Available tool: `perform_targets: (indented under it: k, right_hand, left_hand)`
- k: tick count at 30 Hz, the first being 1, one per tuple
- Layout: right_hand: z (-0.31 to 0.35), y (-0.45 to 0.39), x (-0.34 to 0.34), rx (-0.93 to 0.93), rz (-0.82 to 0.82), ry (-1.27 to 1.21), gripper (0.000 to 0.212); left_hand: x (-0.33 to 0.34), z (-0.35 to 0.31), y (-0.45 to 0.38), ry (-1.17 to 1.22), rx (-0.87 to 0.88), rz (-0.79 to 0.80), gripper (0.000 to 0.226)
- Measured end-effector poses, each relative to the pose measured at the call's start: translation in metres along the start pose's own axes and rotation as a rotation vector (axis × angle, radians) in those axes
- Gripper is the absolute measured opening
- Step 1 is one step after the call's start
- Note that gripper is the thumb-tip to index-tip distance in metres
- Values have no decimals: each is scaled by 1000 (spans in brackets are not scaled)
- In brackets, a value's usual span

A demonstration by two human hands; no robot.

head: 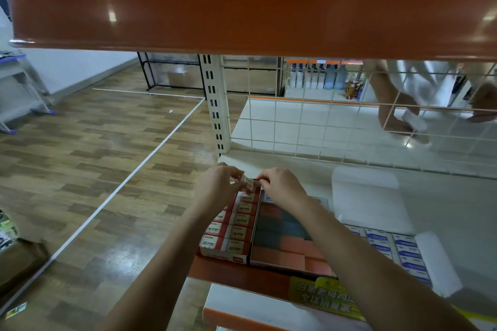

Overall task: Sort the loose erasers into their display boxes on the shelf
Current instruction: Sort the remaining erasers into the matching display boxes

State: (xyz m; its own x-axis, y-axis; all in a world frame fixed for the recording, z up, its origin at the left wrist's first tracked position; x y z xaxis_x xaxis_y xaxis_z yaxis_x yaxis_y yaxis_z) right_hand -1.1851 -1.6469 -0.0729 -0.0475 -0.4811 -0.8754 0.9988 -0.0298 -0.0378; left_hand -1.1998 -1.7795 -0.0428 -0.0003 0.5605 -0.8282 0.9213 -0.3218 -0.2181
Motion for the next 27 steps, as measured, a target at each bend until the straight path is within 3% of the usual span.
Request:
perform_targets:
  k: [10,23,27]
  right_hand:
    - [-2,1,3,2,-15,-21,27]
    - [2,9,-8,-73,73,153,34]
    - [-17,15,-46,-60,4,234,34]
  left_hand:
    - [10,4,11,-26,-36,-79,17]
    - [18,-20,-5,-290,104,130,23]
    - [10,-58,-25,-315,186,126,26]
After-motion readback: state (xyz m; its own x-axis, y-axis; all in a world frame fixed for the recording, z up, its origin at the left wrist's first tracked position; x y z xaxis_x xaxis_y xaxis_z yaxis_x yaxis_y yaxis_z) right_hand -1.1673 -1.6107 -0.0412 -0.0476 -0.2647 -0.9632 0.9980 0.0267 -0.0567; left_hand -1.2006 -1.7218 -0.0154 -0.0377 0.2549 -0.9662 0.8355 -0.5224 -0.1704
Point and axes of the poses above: each hand's wrist, its own y-axis away from the middle knuckle, its own x-axis out of the palm, z = x × y, the point moved 8 cm from there along -y, towards the middle knuckle, and after that the axes turned 3 degrees about y, right-handed, at the moved point
